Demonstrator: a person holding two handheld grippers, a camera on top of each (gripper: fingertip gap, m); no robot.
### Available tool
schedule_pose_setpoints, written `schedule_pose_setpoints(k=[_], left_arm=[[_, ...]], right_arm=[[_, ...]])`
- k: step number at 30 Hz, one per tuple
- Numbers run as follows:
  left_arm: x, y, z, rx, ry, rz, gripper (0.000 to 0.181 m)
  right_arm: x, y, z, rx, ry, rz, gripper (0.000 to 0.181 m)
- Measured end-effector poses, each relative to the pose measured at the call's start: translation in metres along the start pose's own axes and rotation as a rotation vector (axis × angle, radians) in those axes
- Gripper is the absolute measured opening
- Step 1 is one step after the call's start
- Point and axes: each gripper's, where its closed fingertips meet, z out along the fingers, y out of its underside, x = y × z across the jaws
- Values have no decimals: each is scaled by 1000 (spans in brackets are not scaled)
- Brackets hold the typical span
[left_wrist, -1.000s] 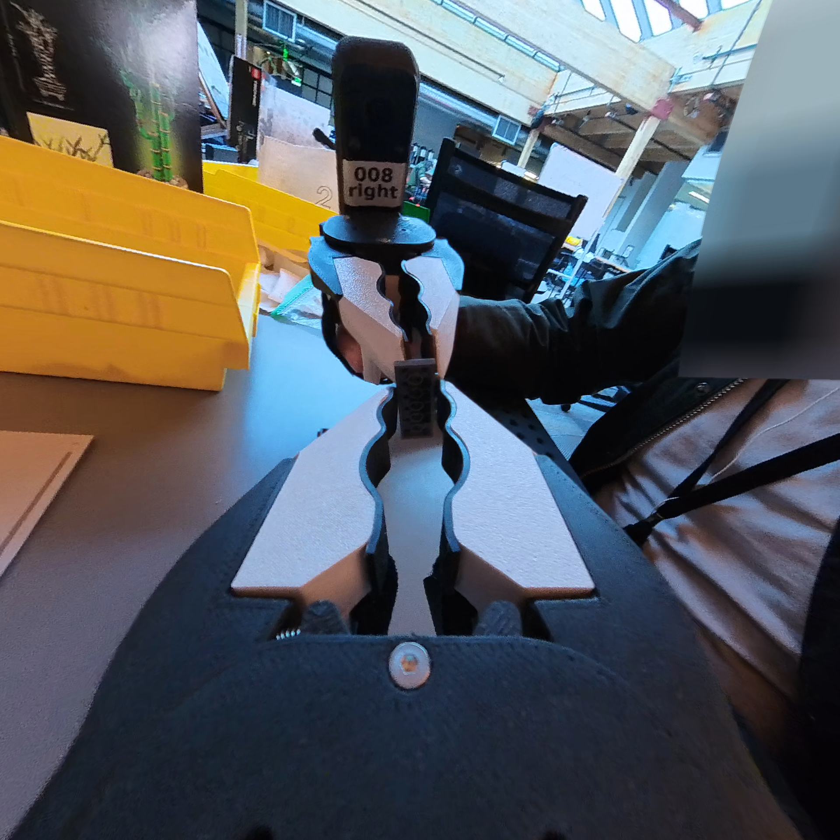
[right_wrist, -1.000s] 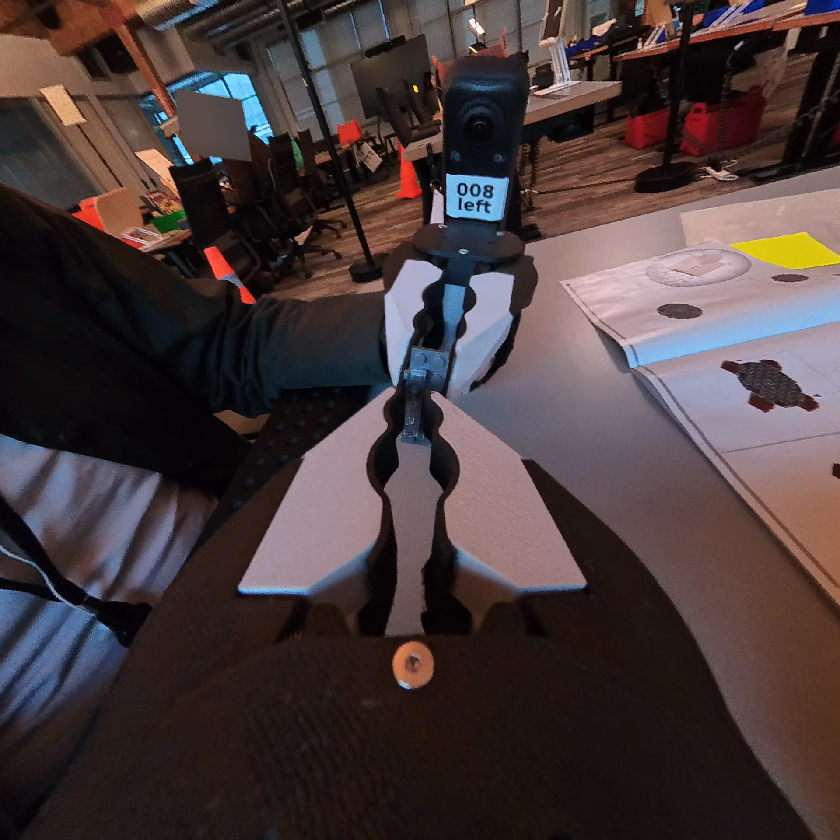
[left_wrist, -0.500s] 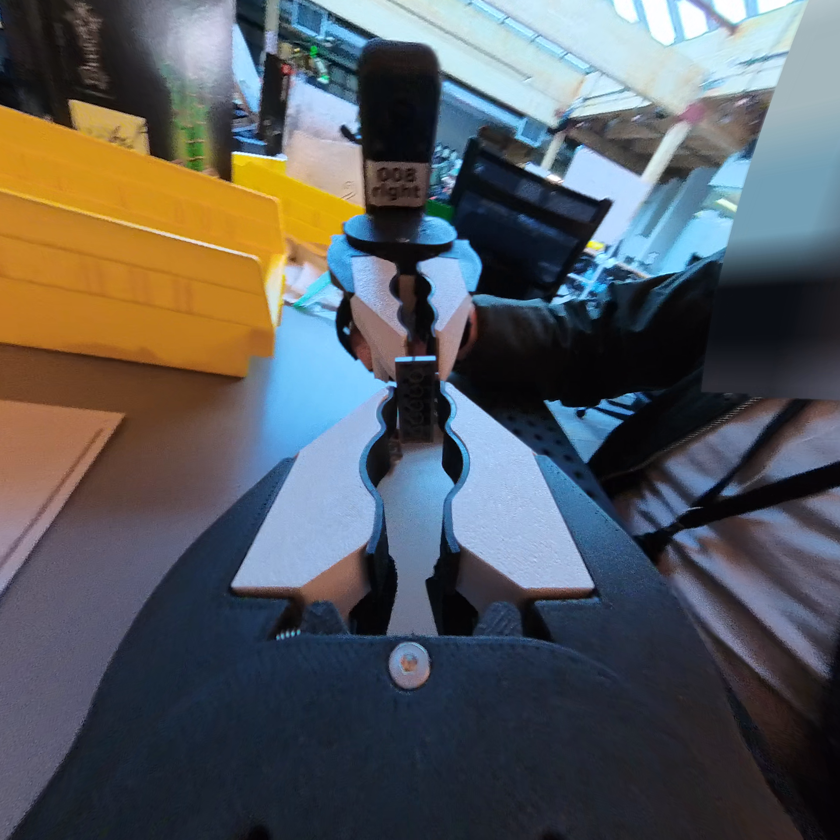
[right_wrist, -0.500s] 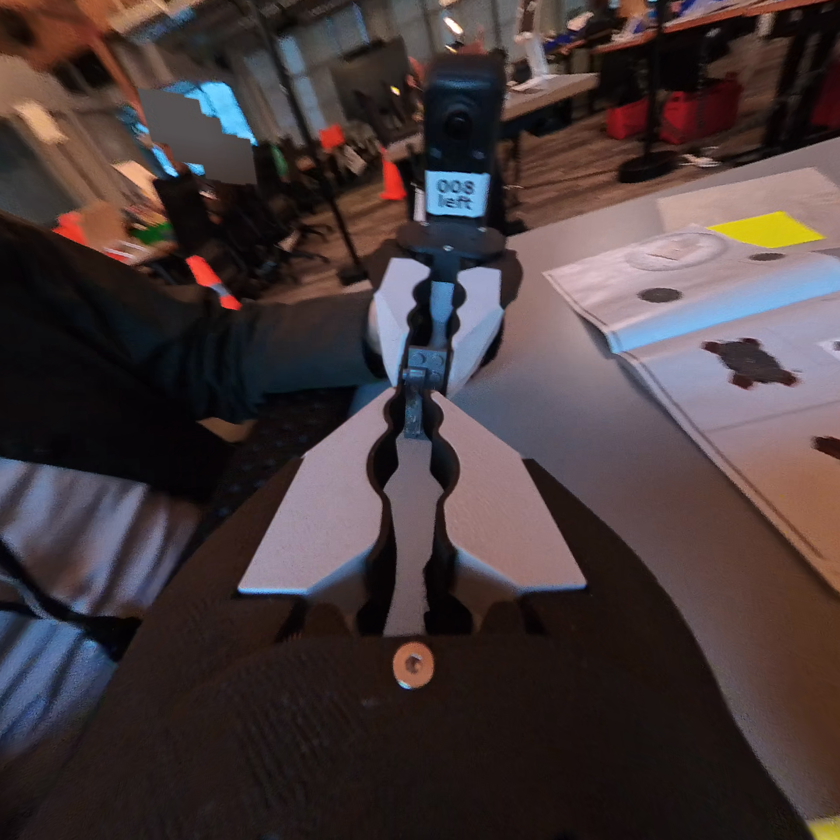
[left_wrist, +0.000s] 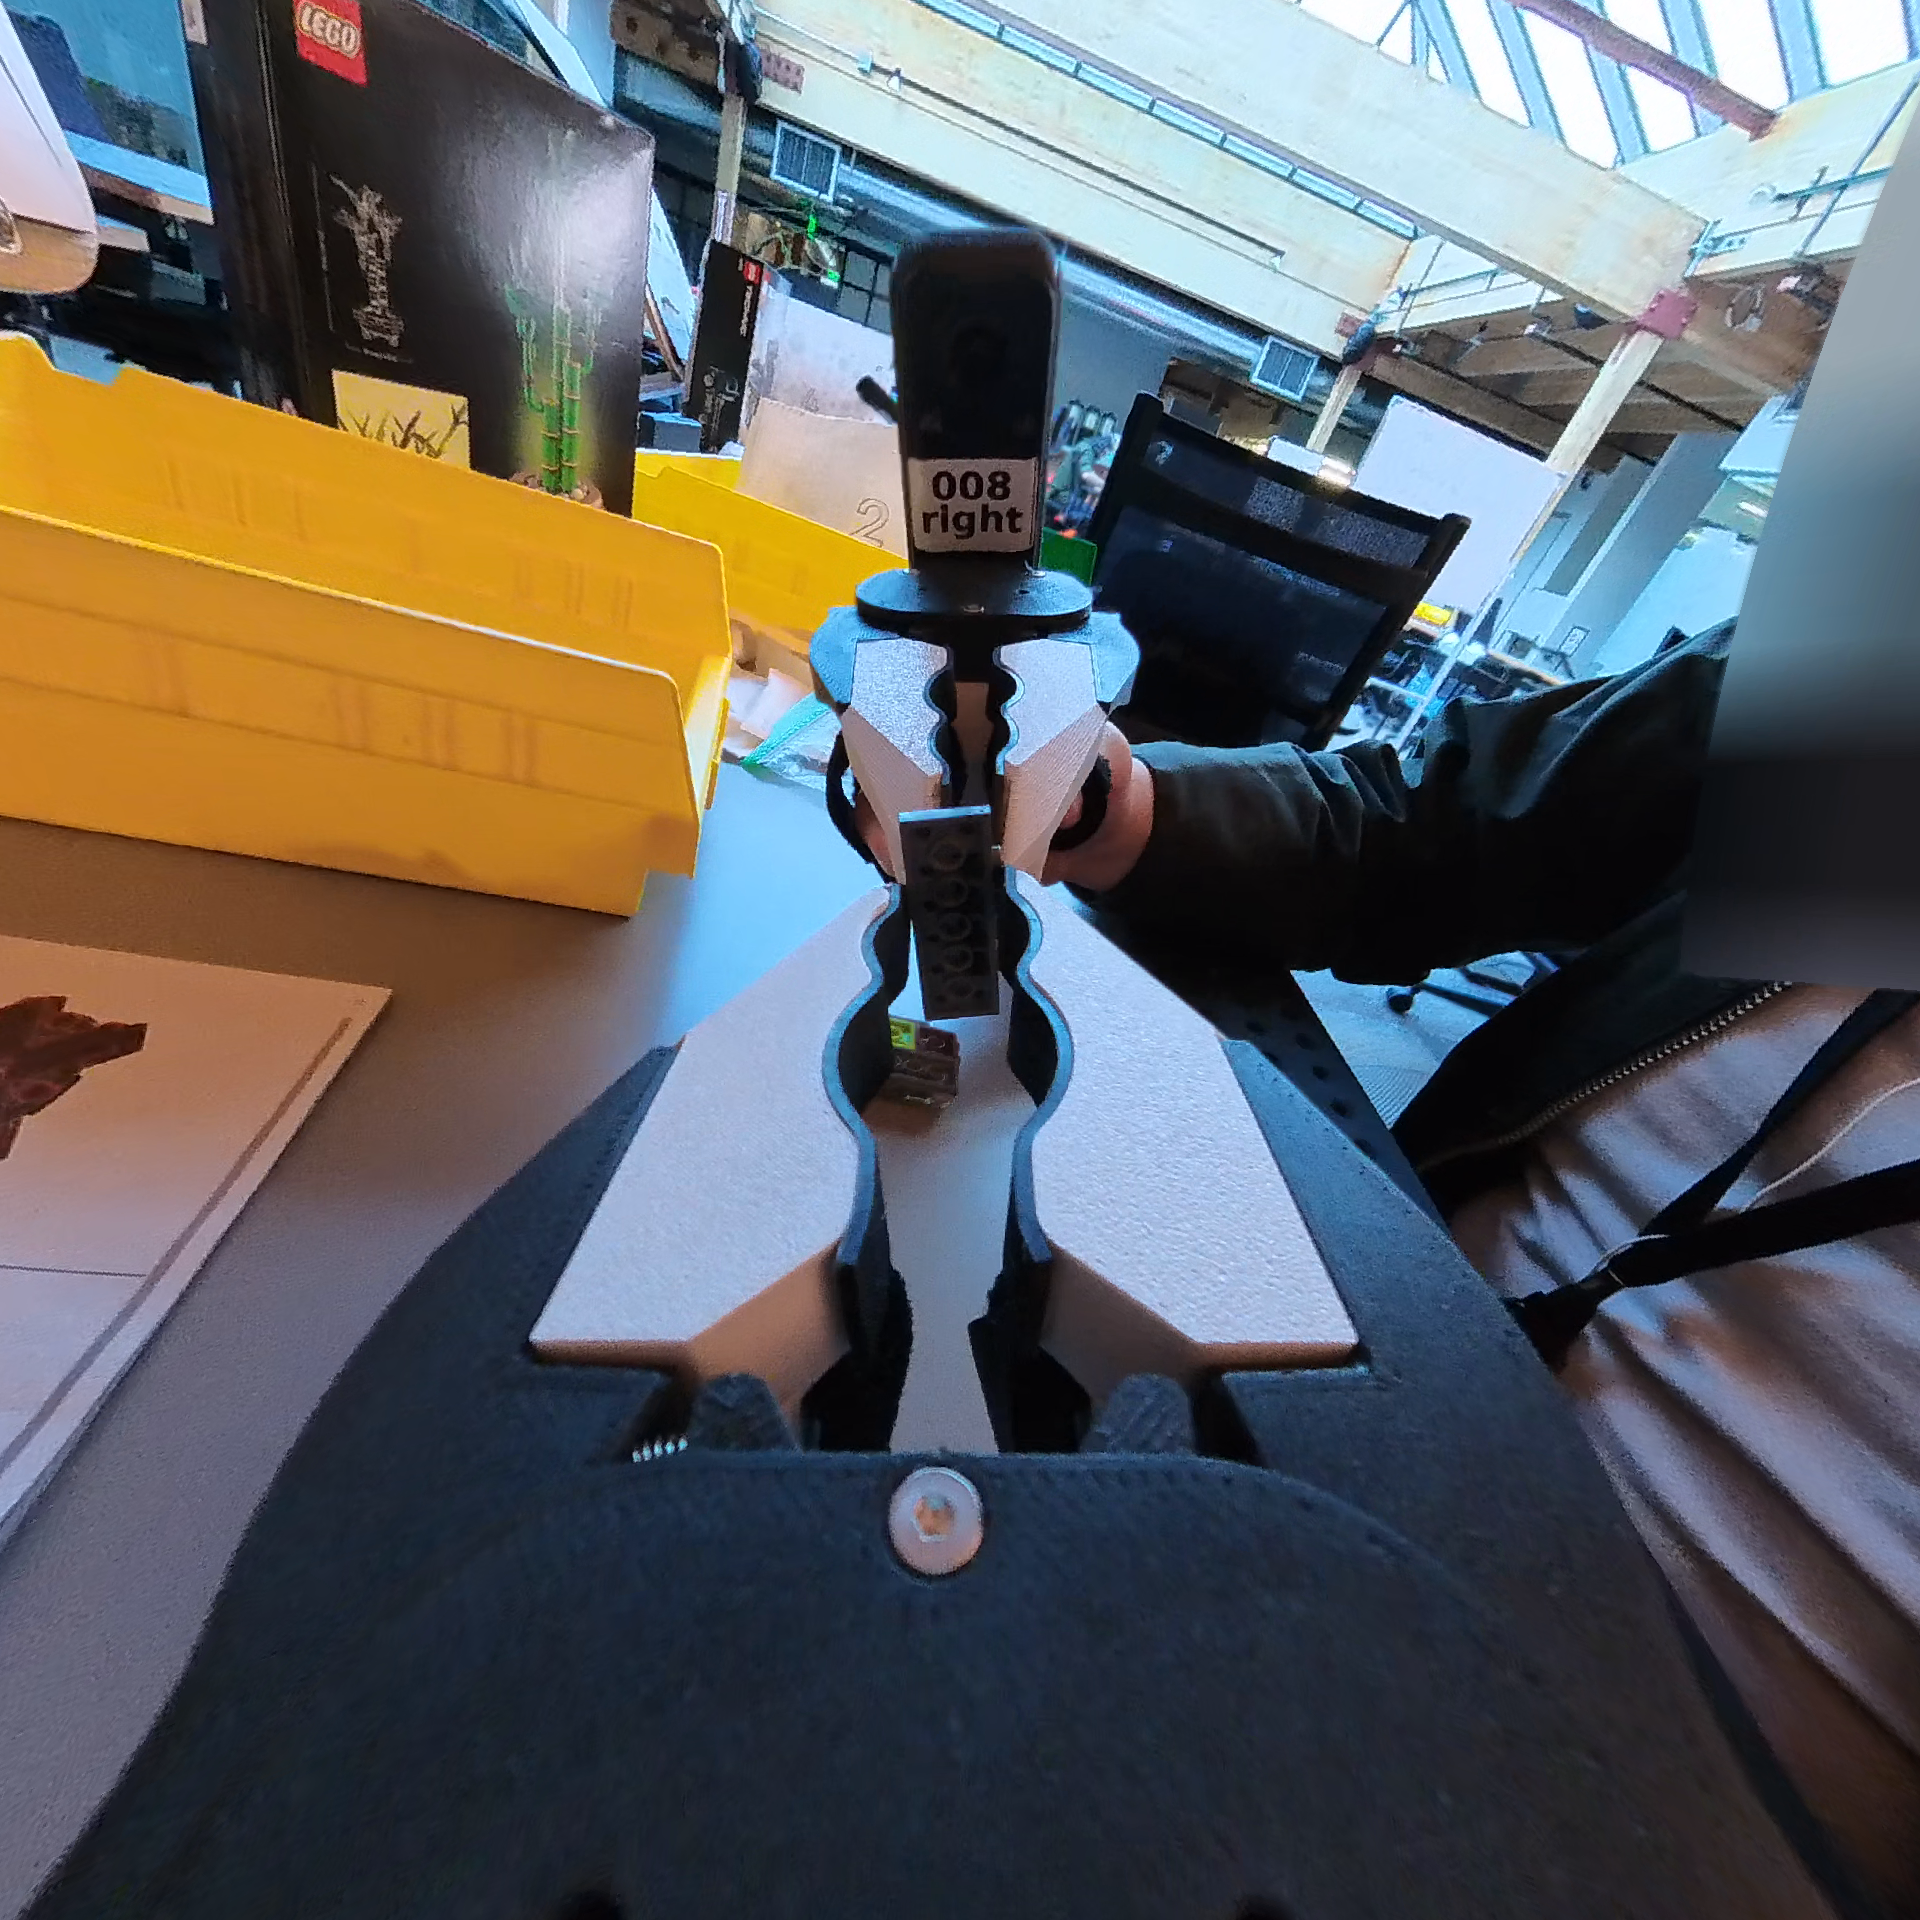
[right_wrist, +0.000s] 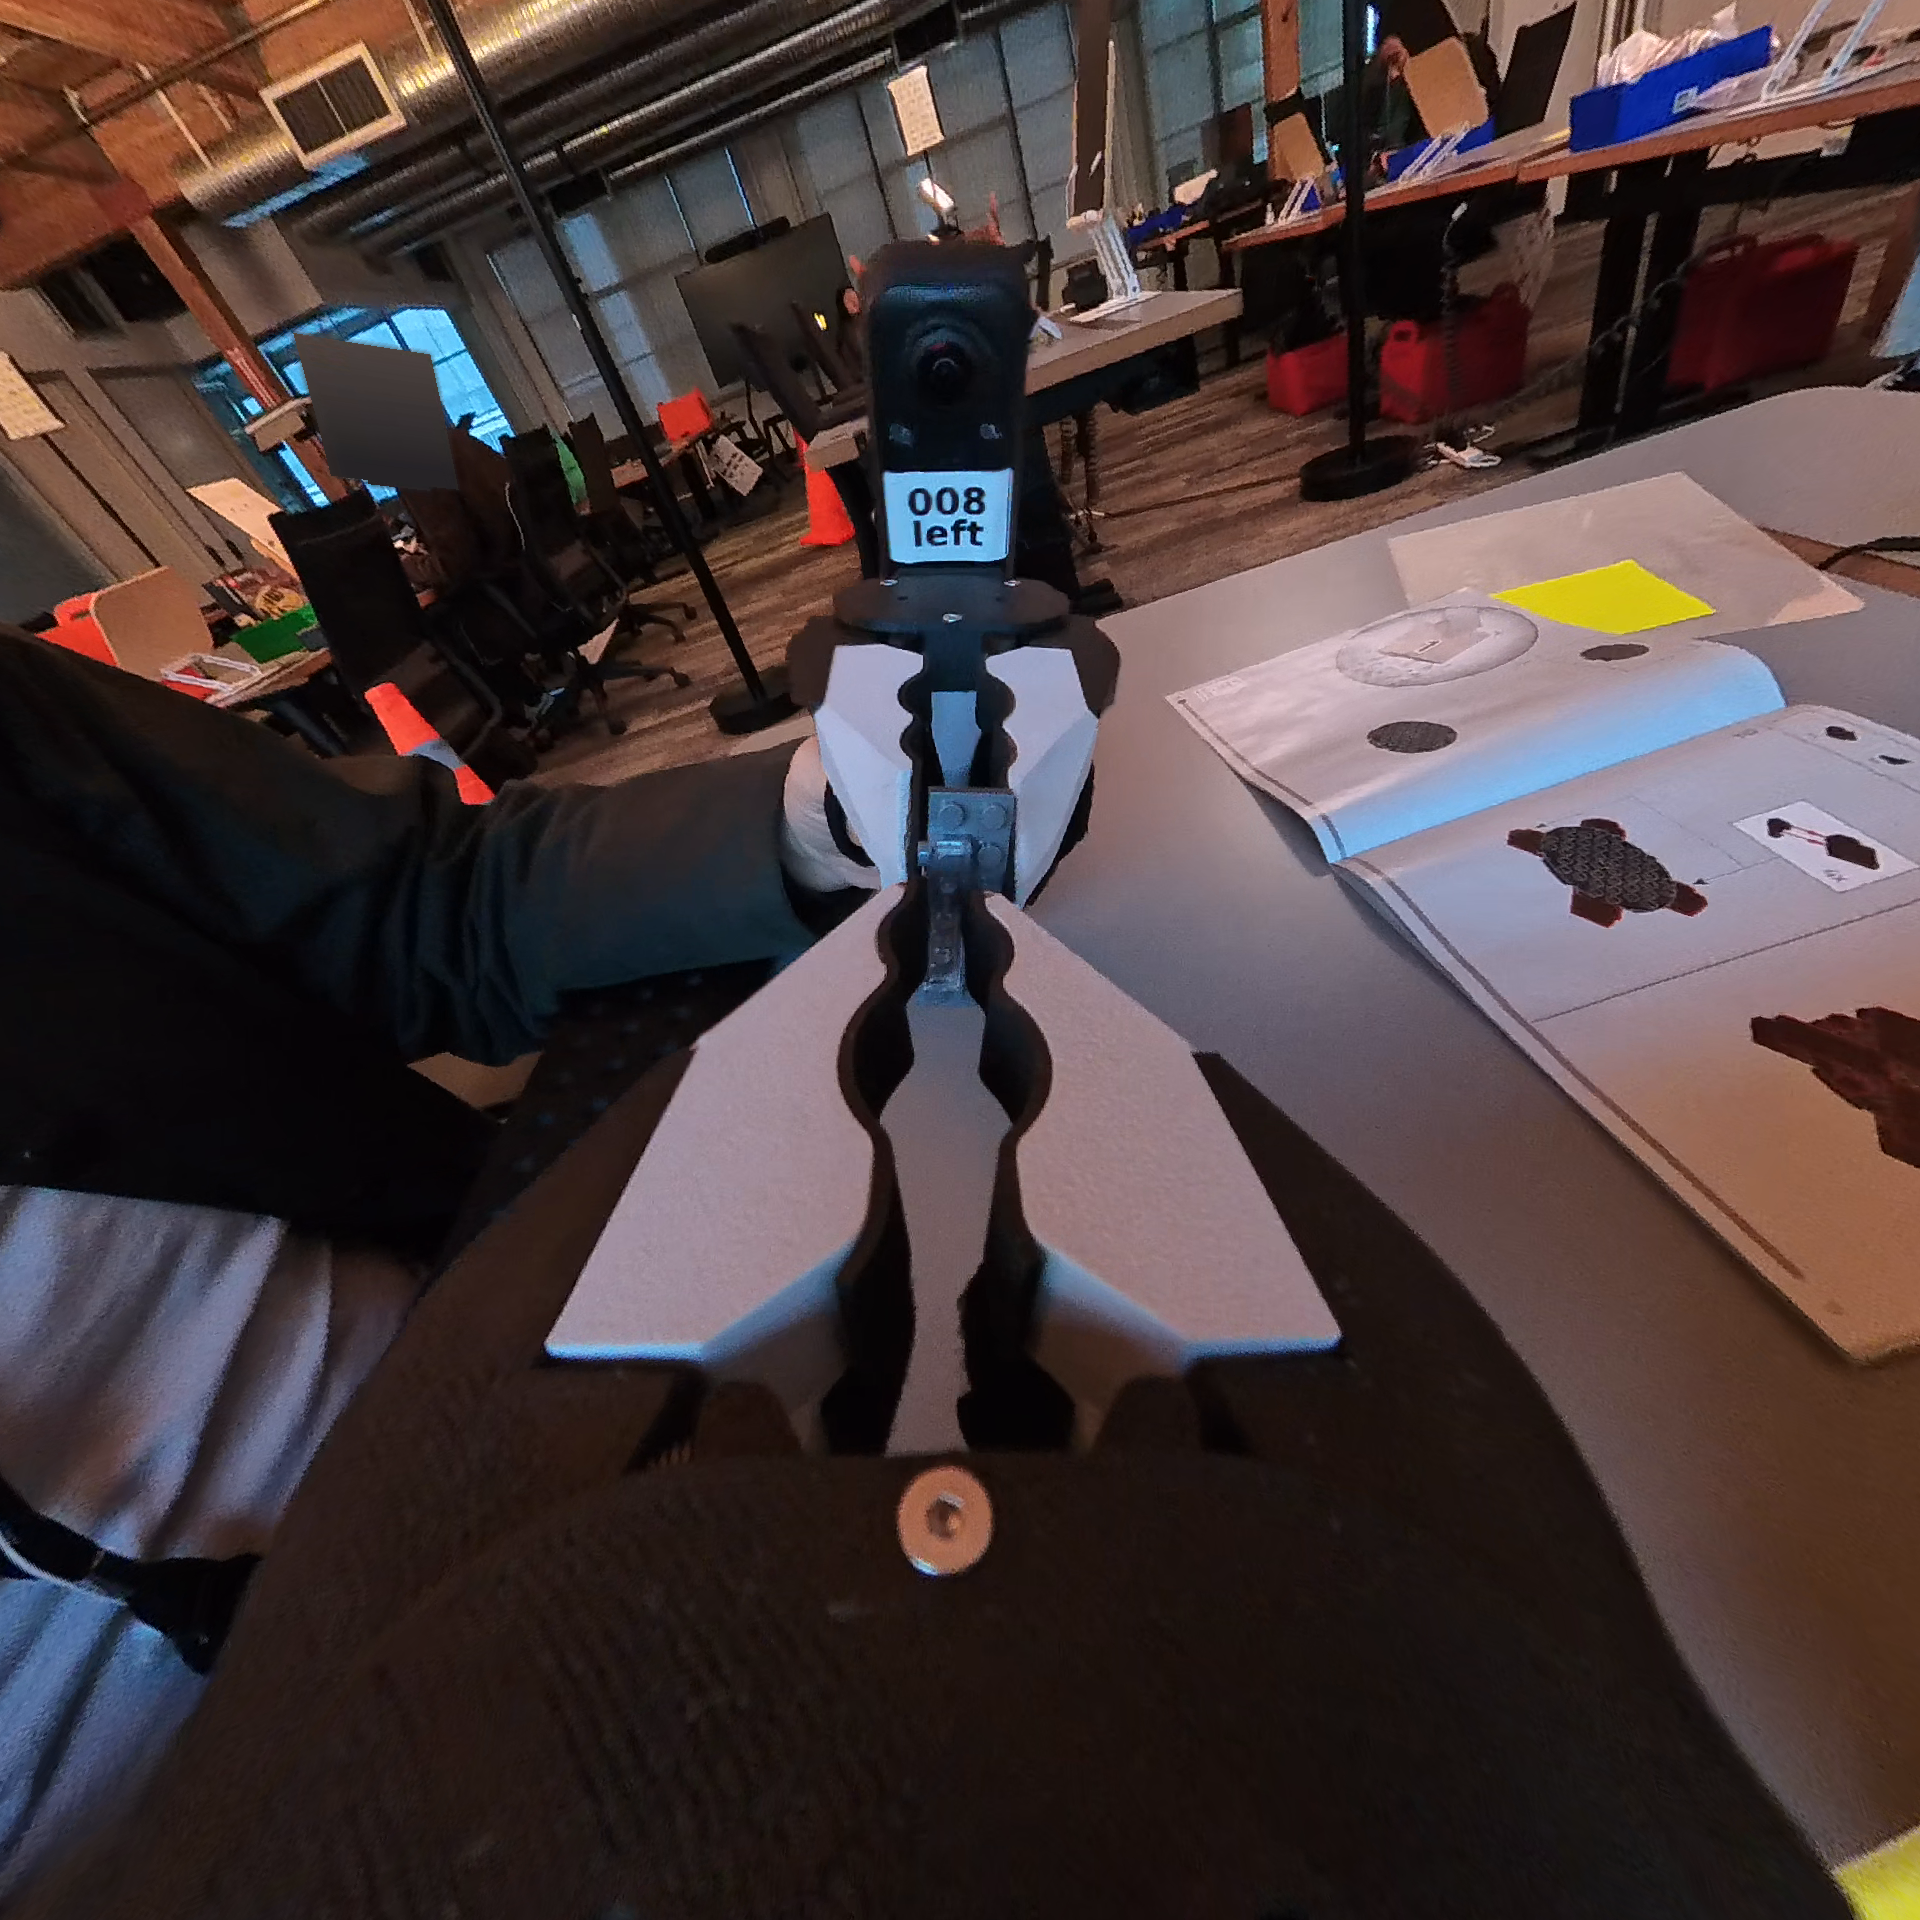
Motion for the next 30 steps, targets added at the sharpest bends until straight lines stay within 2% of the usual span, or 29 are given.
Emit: schedule_pose_setpoints(k=[9,10,13,15,18,21,23,26,28,30], left_arm=[[3,-4,-2,-3,-5,17,13],[-1,-9,-8,17,-35,23,13],[-5,-51,-53,255,-40,-12,13],[-4,-60,-66,305,-37,-12,13],[6,-43,-43,218,12,27,14],[19,-21,-14,112,66,100,13],[19,-10,-2,56,12,236,14],[14,-3,4,24,-121,485,14],[12,-4,3,29,-183,599,14],[13,-5,3,23,-192,617,14]], right_arm=[[-3,-5,-2,24,-13,9,5],[-3,-8,-6,41,-14,9,0],[14,-30,-37,161,44,25,0],[11,-27,-38,140,-4,21,0],[-8,-18,-22,110,-124,37,0],[-15,-12,-9,76,-122,52,5],[-17,-14,-7,98,-184,220,29],[-3,-10,-9,104,-211,425,32],[2,-6,-11,90,-215,457,34],[-2,-7,-13,81,-223,385,33]])
